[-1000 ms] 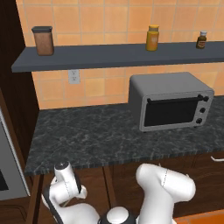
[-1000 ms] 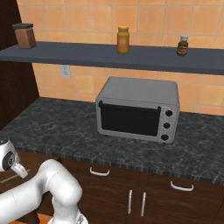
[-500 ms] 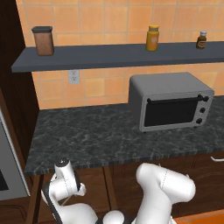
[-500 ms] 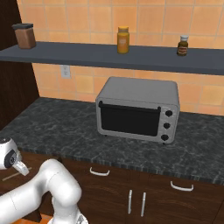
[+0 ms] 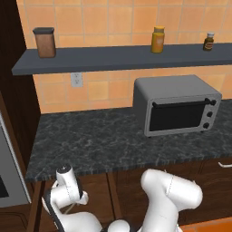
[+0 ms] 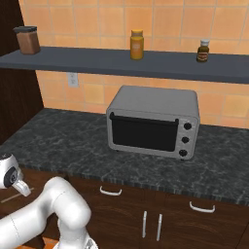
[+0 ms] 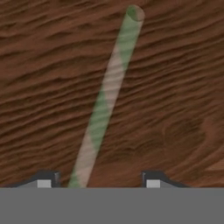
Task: Take a straw from the drawer in front and place it inside the glass cup on the dining counter.
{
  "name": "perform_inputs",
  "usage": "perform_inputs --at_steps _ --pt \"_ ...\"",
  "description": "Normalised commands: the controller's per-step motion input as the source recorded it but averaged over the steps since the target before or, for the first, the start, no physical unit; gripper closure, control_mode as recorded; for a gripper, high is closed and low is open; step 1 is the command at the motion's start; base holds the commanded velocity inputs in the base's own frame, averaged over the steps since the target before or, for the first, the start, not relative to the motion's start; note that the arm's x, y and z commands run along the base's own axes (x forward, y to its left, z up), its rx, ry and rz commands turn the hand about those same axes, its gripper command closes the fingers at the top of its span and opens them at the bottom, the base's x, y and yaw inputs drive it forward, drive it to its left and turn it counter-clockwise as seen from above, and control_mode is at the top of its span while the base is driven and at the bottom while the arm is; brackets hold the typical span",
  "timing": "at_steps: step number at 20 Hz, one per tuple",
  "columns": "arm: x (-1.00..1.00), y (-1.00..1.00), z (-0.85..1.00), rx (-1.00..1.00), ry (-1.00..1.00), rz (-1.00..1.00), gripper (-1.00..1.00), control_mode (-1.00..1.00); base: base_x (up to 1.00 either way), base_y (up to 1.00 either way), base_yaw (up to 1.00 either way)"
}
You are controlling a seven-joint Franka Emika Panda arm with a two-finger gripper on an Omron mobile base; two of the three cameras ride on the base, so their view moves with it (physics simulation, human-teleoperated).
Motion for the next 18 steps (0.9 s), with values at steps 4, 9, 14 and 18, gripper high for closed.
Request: perform_inputs --at_steps 4,9,14,18 --pt "-0.83 -0.03 -0.69 0.06 0.0 0.0 1.0 -1.0 0.0 0.0 0.0" --pt "-0.26 -0.01 -0.81 0.05 -0.04 0.0 1.0 -1.0 0.0 0.0 0.0" --pt "-0.38 0.0 -0.68 0.04 -0.25 0.0 1.0 -1.0 0.0 0.0 0.0" --pt "-0.71 0.0 -0.7 0.02 -0.04 0.0 1.0 -1.0 0.0 0.0 0.0"
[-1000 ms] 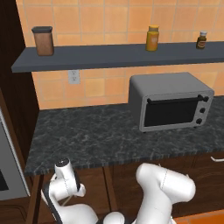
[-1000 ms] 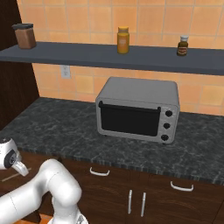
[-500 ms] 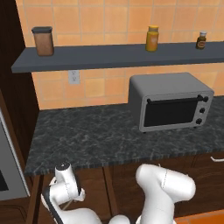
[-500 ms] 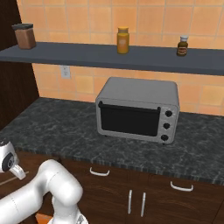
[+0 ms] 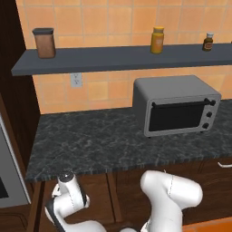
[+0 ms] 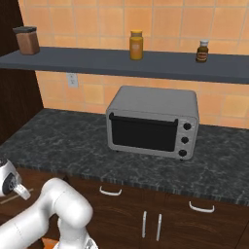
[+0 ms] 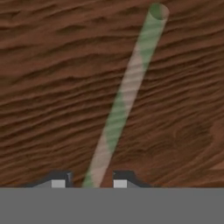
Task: Take a straw from the drawer in front and place it inside the glass cup on the dining counter.
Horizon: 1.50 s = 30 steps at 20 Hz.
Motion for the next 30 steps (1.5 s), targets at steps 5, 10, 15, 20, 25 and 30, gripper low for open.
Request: perform_inputs --at_steps 5,10,15,20,25,30 --pt "-0.4 0.0 -0.62 0.0 0.05 0.0 1.0 -1.0 0.0 0.0 0.0" --pt "-0.58 0.0 0.18 0.0 0.0 0.0 1.0 -1.0 0.0 0.0 0.0" --pt "-0.3 -0.04 0.88 0.0 0.0 0.0 1.0 -1.0 0.0 0.0 0.0" --pt "-0.16 -0.47 0.84 0.0 0.0 -0.03 1.0 -1.0 0.0 0.0 0.0" --pt "-0.01 -0.72 1.0 0.12 -0.09 -0.18 1.0 -1.0 0.0 0.0 0.0" --pt "-0.01 -0.75 1.0 0.16 -0.28 -0.23 1.0 -1.0 0.0 0.0 0.0"
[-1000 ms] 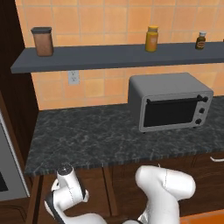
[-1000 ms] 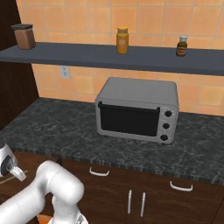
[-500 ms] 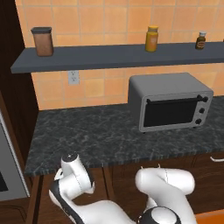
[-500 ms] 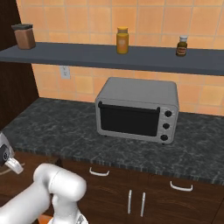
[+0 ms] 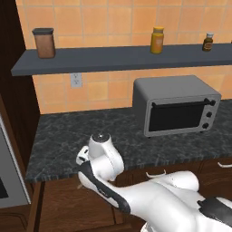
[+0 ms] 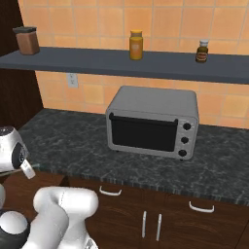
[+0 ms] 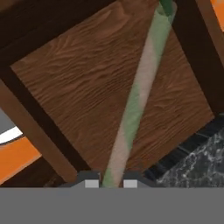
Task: Take a straw from the drawer in front and place it inside the glass cup on the dining counter.
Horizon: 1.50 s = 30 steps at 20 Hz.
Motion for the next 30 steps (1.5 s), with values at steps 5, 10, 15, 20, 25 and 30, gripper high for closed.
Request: perform_inputs --at_steps 5,10,15,20,25,30 --pt "-0.03 -0.64 1.0 0.05 -0.36 -0.25 1.0 -1.0 0.0 0.0 0.0" --pt "0.0 -0.51 1.0 -0.15 -0.17 -0.26 1.0 -1.0 0.0 0.0 0.0" --pt "0.0 -0.84 0.96 -0.04 0.14 -0.18 1.0 -1.0 0.0 0.0 0.0" --pt "-0.07 -0.92 0.73 0.04 0.23 0.02 1.0 -1.0 0.0 0.0 0.0" --pt "-0.45 -0.52 0.11 0.05 -0.01 0.16 1.0 -1.0 0.0 0.0 0.0" --pt "-0.35 -0.22 -0.07 0.08 -0.16 0.11 1.0 -1.0 0.0 0.0 0.0"
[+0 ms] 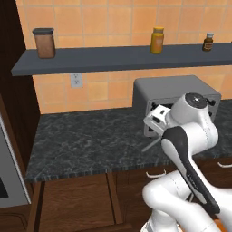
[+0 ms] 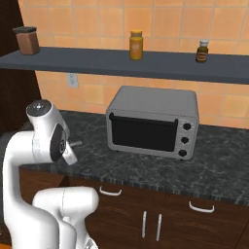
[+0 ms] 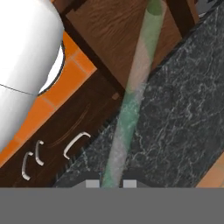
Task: Take a straw from the drawer in front and place it inside the glass cup on the dining counter.
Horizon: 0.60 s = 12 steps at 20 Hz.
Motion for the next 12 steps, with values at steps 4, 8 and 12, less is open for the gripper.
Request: perform_inputs --at_steps 4,8,12 --pt "-0.04 0.04 -0.16 0.0 -0.09 0.0 1.0 -1.0 0.0 0.0 0.0" --pt "-0.16 0.02 0.0 0.0 -0.12 0.0 1.0 -1.0 0.0 0.0 0.0" --pt "-0.24 0.01 0.0 0.0 -0.13 0.0 1.0 -1.0 0.0 0.0 0.0"
